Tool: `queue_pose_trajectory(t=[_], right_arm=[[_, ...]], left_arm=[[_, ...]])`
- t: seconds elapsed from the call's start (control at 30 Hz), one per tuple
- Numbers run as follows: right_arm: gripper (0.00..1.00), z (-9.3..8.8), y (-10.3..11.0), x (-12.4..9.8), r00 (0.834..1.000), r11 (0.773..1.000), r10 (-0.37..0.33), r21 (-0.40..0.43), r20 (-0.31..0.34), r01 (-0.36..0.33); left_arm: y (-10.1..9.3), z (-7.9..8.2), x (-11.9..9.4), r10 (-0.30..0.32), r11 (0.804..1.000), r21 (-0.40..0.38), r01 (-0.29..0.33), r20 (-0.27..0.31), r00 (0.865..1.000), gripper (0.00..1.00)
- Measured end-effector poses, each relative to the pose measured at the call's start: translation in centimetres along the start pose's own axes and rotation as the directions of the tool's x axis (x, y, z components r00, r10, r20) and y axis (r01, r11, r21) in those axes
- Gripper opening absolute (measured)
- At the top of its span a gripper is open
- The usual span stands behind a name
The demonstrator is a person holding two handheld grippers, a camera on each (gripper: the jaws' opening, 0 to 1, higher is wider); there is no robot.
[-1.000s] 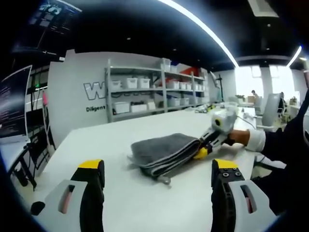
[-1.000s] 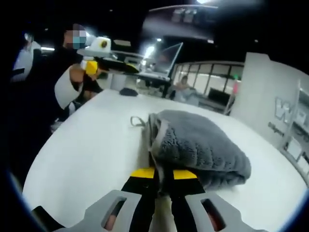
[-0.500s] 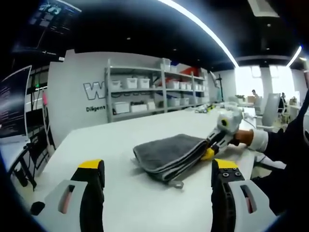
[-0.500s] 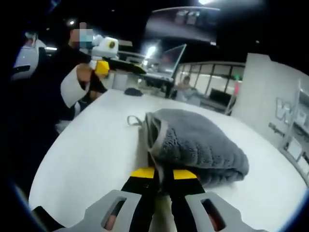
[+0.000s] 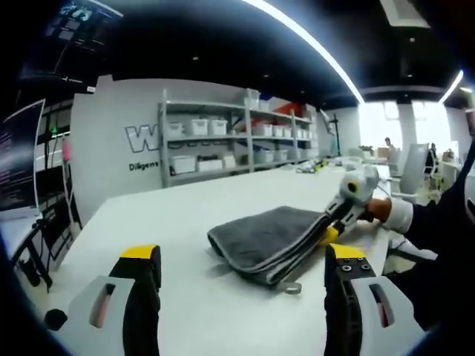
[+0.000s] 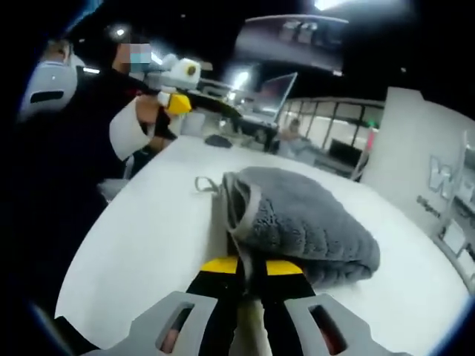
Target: Open the folded towel by lifting each exposed corner and separating the folded layers until the towel lies flat within the target outline without major curled edges
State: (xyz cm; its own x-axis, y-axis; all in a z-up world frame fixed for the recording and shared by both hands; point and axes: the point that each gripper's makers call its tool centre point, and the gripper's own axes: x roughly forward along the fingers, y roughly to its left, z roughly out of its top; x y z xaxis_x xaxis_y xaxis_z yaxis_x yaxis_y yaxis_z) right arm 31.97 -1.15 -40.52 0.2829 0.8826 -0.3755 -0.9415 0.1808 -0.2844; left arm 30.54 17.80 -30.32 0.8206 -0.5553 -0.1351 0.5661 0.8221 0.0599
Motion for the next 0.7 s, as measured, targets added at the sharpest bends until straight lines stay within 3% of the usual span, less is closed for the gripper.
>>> queue_pose_trajectory(t=[0.37, 0.7], right_arm=[[0.09, 0.3, 0.4, -0.6, 1.000, 0.997, 0.015, -0.082, 0.023, -0.013], [0.16, 1.1, -0.4, -2.1, 0.997, 0.996, -0.008, -0.086, 0.080, 0.015]], left_arm=[[-0.1, -0.3, 0.2, -0.007, 1.000, -0.003, 0.007, -0.008, 1.000, 0.89], [0.1, -0.3, 0.1, -0.004, 1.000, -0.006, 0.004, -0.005, 1.000, 0.89]])
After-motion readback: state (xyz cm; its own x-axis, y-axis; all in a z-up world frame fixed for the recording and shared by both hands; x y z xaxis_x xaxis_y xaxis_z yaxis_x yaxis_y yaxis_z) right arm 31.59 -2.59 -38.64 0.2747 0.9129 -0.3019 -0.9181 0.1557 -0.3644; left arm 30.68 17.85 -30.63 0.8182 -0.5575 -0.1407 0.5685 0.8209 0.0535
